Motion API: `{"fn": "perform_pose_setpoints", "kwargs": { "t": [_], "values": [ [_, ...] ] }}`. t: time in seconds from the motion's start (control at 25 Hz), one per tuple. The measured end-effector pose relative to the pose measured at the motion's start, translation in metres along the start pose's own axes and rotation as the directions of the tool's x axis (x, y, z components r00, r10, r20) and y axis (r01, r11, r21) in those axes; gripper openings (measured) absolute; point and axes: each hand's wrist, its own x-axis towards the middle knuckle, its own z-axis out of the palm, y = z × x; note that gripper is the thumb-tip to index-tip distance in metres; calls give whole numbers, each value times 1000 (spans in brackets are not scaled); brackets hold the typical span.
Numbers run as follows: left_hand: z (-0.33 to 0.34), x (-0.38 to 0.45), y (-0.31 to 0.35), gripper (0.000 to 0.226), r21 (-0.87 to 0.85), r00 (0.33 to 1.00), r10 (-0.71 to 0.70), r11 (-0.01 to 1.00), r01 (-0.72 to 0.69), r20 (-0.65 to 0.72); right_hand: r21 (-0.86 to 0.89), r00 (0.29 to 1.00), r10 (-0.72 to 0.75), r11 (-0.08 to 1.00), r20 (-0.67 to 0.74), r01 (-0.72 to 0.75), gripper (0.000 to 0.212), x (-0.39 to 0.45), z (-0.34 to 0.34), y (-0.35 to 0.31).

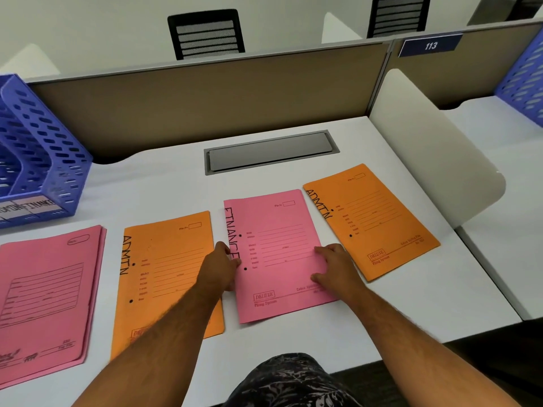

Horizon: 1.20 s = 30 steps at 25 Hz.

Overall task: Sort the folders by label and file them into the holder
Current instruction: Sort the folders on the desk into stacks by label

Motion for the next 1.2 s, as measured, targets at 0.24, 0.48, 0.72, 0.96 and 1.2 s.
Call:
{"fn": "perform_pose_setpoints", "kwargs": {
  "t": [0.24, 0.48, 0.72, 0.96, 1.2],
  "values": [
    [37, -2, 32, 31, 149, 916, 379, 921, -360, -131, -147, 932, 4, 987, -363, -61, 50, -14, -26, 24],
    [103, -9, 74, 20, 23, 875, 429, 895, -445, 224, -161, 930, 79, 976, -359, -145, 23, -20, -48, 60],
    [116, -11, 85, 18, -193, 902, 308, 946, -259, 301, -207, 881, -44, 976, -472, -62, 14, -19, -61, 45],
    [108, -24, 130, 31, -671, 854, 272, 732, 115, 443, -307, 674, -392, 919, -626, 249, 12, -23, -76, -15],
    [57, -19, 138, 19, -745, 928, 280, 667, -5, 245, -84, 735, -464, 867, -495, 491, 9, -29, -55, -54]
  ]
}}
